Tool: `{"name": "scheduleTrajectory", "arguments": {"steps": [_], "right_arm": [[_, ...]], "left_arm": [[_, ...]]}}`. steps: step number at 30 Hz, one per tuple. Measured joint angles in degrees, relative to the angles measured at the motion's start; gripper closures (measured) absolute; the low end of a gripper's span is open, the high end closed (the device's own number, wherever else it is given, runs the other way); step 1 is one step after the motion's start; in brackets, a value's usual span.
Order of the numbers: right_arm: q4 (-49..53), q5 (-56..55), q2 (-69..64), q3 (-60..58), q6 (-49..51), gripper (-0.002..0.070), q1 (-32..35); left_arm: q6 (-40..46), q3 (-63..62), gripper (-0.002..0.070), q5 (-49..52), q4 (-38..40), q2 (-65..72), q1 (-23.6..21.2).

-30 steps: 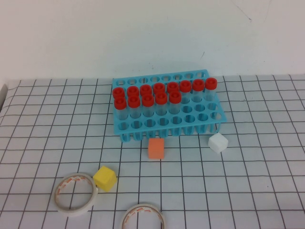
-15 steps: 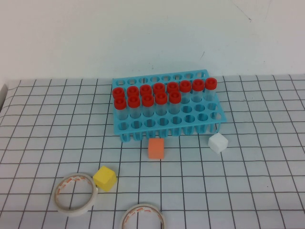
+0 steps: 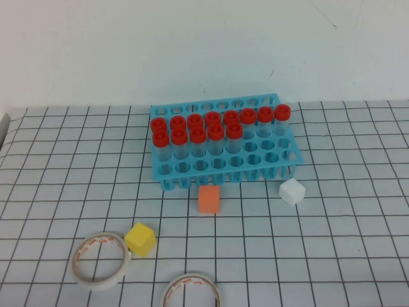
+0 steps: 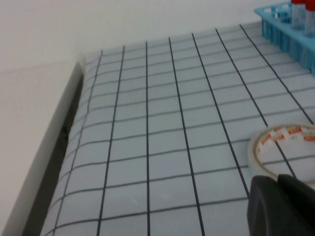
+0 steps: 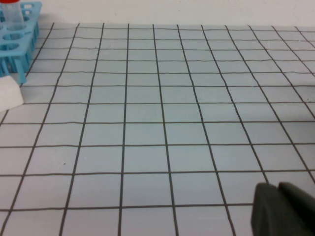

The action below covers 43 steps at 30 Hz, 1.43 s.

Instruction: Place the test tubes

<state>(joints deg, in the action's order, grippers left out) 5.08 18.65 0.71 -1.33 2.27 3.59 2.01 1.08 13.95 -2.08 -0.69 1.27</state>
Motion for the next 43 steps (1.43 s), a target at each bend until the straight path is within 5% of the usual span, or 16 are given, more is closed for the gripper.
{"name": "scheduleTrajectory", "arguments": {"steps": [43], "right_arm": [[0.0, 0.0, 0.0, 0.0, 0.0, 0.0678, 0.0]], "left_arm": [[6.4, -0.1, 0.0676, 3.6, 1.1, -0.1, 1.8]]}}
